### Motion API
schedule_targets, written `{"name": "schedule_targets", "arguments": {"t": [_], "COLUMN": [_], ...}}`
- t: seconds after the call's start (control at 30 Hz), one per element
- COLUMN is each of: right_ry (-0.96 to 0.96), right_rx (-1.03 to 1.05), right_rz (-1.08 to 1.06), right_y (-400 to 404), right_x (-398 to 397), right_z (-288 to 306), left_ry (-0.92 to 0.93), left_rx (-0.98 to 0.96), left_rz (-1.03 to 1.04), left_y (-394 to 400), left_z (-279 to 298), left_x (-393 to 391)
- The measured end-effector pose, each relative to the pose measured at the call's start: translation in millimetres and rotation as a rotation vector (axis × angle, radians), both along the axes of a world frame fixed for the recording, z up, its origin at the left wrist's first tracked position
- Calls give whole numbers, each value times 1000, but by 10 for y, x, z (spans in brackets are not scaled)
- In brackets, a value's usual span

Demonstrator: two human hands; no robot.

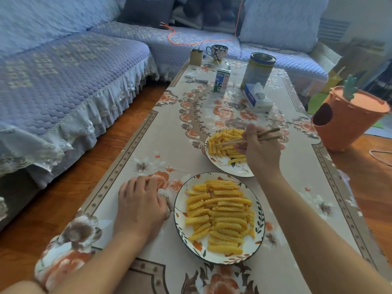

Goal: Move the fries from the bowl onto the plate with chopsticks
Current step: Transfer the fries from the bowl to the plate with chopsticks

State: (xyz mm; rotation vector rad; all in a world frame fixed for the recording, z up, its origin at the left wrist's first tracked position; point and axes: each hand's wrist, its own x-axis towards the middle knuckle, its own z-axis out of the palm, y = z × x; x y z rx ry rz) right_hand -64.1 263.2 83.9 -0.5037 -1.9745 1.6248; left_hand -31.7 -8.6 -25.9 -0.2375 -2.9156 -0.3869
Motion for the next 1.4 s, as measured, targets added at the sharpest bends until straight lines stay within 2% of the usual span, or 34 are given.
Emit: {"name": "schedule_targets", "arguments": {"t": [0.23,0.4,0.53,0.67,0.8,1.07,1.23,1.4], "right_ry": [-53,31,32,-60,-64,-78,48,61], "right_rx": [84,-76,-161,-93,-20,93,-41,-69], "right_rz": [-23,-59,131,393,470,367,232,104], "right_y": [-40,56,57,-59,-159,-35,60,135], "right_x": [-60,238,755,1288,1507,1641,1502,920], "right_z": [64,227,452,506,330,236,356,236], "left_ry": [1,17,-6,-16,-11,-7,-6,9], "left_rx": [-3,21,11,8,3,5,0,4], "left_rz": [6,20,9,2,3,1,-4,4], "left_y": [5,20,19,12,6,9,4,16], "left_z": [10,16,24,18,27,32,22,23], "left_x": [-4,2,3,11,17,23,24,29]}}
